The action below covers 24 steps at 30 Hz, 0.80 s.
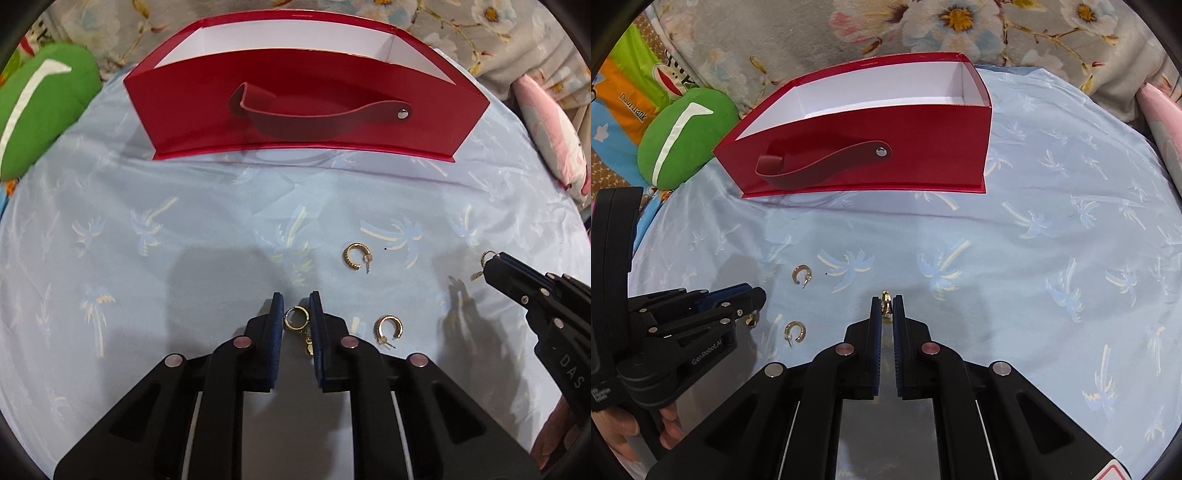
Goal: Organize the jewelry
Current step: 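Grasp a gold drop earring with the right tool while the left tool grasps another earring, then carry the earring with the right tool into the red box while the left tool drops its earring there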
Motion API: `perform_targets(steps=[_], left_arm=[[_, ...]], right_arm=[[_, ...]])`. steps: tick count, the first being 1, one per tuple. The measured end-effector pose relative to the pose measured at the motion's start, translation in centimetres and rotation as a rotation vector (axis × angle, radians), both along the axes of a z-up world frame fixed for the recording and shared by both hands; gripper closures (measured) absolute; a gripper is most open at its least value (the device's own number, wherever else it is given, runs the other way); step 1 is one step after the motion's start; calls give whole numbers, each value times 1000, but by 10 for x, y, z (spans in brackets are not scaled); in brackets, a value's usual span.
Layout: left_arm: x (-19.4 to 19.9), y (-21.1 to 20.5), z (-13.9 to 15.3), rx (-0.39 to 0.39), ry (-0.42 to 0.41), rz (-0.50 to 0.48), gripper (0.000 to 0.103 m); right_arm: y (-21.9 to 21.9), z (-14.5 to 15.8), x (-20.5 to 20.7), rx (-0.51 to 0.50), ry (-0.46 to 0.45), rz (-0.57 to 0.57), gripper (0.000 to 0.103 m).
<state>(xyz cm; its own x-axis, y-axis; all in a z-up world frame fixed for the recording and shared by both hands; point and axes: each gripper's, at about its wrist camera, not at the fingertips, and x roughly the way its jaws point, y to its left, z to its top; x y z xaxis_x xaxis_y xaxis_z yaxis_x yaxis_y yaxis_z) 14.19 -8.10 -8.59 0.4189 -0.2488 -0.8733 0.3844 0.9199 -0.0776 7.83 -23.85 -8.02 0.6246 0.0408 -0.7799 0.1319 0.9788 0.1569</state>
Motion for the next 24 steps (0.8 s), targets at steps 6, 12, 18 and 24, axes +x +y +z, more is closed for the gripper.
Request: perform_targets(steps=[6,12,18,24], left_arm=[[-7,20,12,-31,-6,26,90],[-13,40,38,-51,-41,51,90],[-11,47,77,-70,-116,57,90],[-1,45,131,-107,-236,70,90]], right_arm=[[4,13,-7,1,-25,14,98],[11,31,-16,1,-65,31,98],[17,68,-21,-16,-146,54,98],[23,115,-18,-60,-253,77,98]])
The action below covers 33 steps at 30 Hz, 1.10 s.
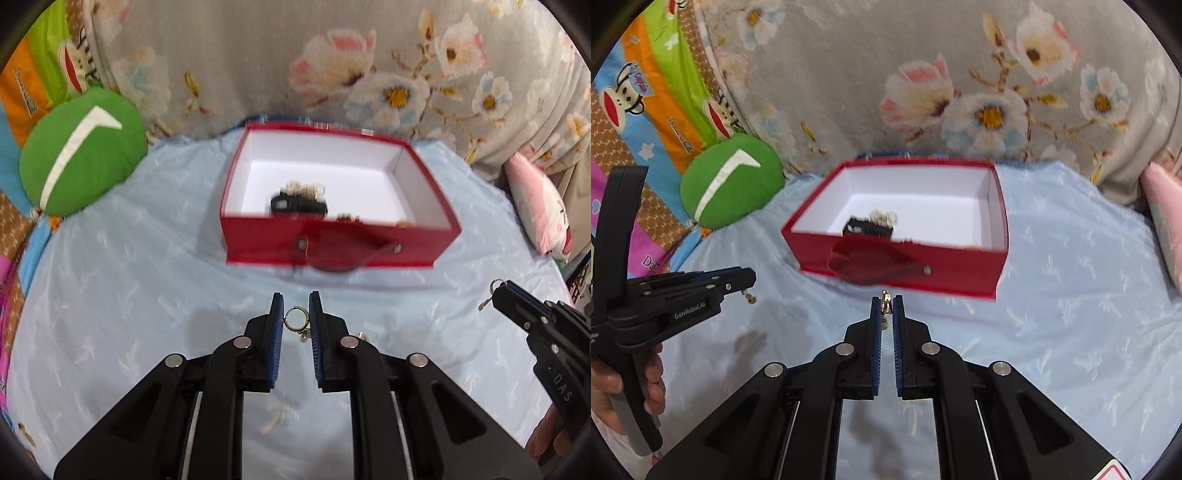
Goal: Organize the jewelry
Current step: 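Carry the earring with the right tool into the red box while the left tool drops its earring there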
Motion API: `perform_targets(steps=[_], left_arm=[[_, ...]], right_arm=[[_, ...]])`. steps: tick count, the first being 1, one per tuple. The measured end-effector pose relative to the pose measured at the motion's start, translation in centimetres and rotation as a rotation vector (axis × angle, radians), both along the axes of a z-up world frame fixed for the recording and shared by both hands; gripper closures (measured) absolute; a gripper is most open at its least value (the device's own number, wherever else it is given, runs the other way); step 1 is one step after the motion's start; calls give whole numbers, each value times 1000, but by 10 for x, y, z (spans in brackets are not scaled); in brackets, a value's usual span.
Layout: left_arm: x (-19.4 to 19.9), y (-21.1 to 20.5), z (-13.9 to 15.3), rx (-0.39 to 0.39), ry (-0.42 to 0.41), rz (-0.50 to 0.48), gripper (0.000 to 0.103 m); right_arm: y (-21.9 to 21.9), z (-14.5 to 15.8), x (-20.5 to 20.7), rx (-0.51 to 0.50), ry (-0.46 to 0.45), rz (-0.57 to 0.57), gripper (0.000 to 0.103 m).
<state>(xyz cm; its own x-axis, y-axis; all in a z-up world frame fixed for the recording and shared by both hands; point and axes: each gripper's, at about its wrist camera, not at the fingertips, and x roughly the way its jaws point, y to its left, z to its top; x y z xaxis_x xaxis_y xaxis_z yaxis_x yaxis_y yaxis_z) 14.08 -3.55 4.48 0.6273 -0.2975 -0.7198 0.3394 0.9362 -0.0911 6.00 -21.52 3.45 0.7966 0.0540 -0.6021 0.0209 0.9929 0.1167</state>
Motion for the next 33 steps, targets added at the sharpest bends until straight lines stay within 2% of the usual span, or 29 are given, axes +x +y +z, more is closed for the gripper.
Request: perform_targets(steps=[8,15,23,33], left_arm=[[31,-20,74,-19,-179,2,90],[70,-39,105,-16,-248,15,90],[102,-57,114,-8,-268,25,90],[143,-76,95,4,-224,33,90]], right_arm=[[-3,59,31,-43,-140,15,98],[-12,95,72,-58,-216,1,98],[-24,107,113,-44,-223,-16,98],[-37,90,153,-26,-177,-34,98]])
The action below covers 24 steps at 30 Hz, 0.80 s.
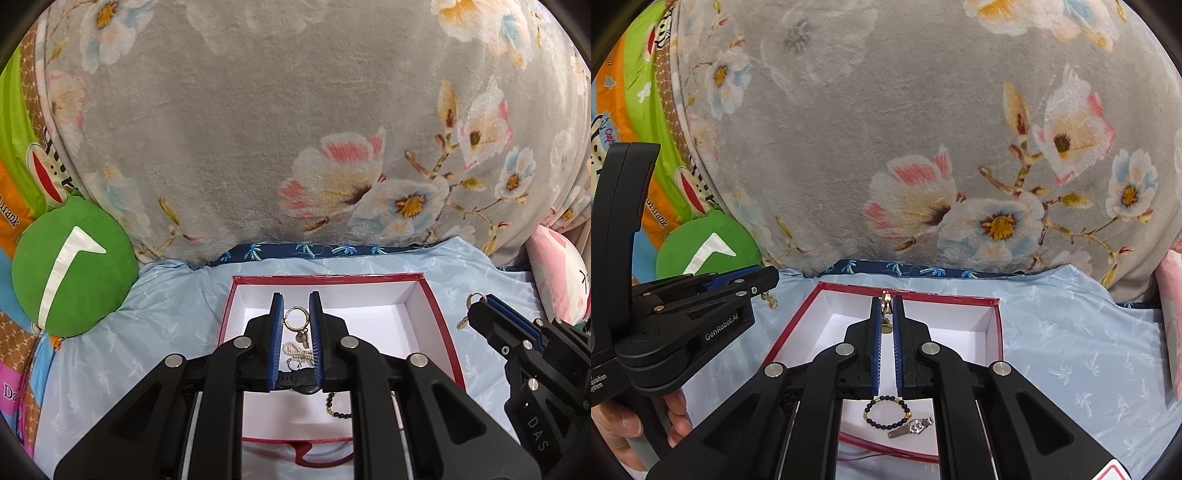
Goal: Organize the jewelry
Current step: 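Carry the earring with the right tool into the red box while the left tool drops its earring there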
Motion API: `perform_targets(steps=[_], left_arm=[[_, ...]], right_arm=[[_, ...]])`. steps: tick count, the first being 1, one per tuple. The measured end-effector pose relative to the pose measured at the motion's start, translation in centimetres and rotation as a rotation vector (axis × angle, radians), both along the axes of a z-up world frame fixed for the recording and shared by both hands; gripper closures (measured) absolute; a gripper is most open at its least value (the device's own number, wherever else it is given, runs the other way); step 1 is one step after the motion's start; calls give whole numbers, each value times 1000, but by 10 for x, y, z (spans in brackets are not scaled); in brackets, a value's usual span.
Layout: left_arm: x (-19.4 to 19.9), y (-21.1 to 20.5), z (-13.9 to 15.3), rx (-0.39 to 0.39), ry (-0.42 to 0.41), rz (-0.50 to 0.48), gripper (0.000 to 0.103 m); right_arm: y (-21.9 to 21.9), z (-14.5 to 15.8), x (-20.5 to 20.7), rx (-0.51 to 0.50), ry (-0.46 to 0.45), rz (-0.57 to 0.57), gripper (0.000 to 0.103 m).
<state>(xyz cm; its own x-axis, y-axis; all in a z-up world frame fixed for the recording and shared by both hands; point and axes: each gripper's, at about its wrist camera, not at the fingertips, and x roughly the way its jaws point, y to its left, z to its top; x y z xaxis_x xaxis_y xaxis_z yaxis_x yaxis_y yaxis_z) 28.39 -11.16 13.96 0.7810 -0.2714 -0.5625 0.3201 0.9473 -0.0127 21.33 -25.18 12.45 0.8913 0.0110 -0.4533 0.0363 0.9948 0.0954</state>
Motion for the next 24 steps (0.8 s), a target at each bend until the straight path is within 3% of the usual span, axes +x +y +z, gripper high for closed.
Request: perform_targets(steps=[24], left_arm=[[49,-12,-32,21,61,25,90]], right_arm=[[-10,-38,47,10,73,-25,98]])
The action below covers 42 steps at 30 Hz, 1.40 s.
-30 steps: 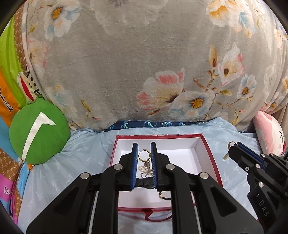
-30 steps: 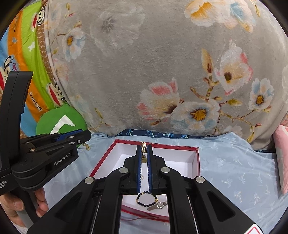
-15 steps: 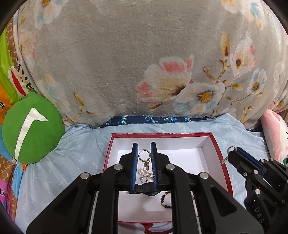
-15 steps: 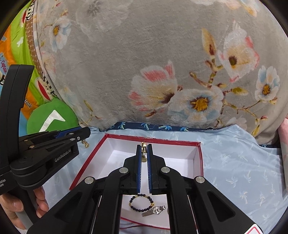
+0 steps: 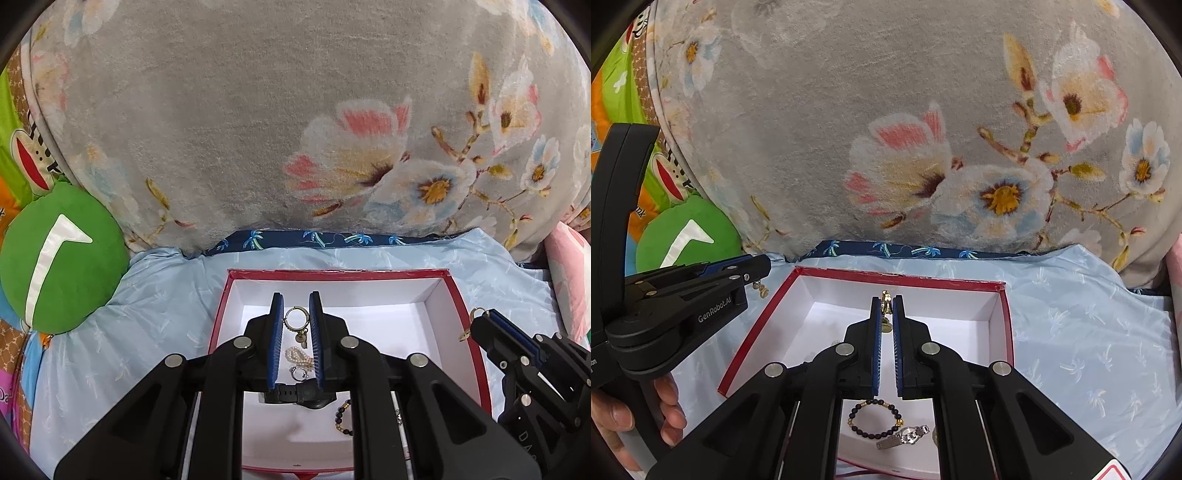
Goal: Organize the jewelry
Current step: 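Carry the earring with the right tool into the red box while the left tool drops its earring there, then move both open tools back over the two gold hoop earrings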
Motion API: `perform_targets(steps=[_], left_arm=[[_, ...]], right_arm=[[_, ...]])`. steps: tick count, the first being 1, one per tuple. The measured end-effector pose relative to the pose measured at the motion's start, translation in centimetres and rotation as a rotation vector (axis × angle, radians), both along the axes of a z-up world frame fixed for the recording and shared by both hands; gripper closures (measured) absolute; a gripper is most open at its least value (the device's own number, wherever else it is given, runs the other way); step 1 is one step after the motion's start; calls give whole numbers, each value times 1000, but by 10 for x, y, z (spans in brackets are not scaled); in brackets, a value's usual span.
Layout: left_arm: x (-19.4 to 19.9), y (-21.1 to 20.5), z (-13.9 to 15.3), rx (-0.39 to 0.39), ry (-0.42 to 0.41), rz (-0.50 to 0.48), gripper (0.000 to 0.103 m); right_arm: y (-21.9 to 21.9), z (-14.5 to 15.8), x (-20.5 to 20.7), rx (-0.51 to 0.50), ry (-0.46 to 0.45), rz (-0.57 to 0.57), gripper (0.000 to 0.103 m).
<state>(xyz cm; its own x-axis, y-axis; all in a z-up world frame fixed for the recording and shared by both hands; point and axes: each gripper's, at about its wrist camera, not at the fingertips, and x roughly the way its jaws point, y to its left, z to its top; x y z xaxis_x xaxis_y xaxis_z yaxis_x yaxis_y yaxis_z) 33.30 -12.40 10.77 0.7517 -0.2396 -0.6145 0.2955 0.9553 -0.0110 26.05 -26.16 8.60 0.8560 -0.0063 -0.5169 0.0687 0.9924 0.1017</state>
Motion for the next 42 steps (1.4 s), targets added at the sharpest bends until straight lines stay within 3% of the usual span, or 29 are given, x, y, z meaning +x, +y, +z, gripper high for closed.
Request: perform_targets(steps=[5,7,9,11,13,30,42], left_arm=[[7,-4,-6,10,5,10,87],[10,-6,-8,23,7,23,70],[9,-5,-9,15,-3,37,32],[8,-4,-7,5,-17,37,25],[7,-5,-7,15,-23,34,24],[-5,-4,-5,23,-22,37,24],[-25,11,-5,21,-5,50,24]], right_arm=[[-1,-4,5,-4,5,-7,98],[-2,-6,5,-6,0,-16,94],[-2,-7,6,-5,3,-24,92],[-3,-8,6,-3,-1,-31,81],[-3,-8,3,-8,-11,-40,72],[0,-2,-15,-3,-22,-38,70],[2,-7,-43,5,-7,-45,59]])
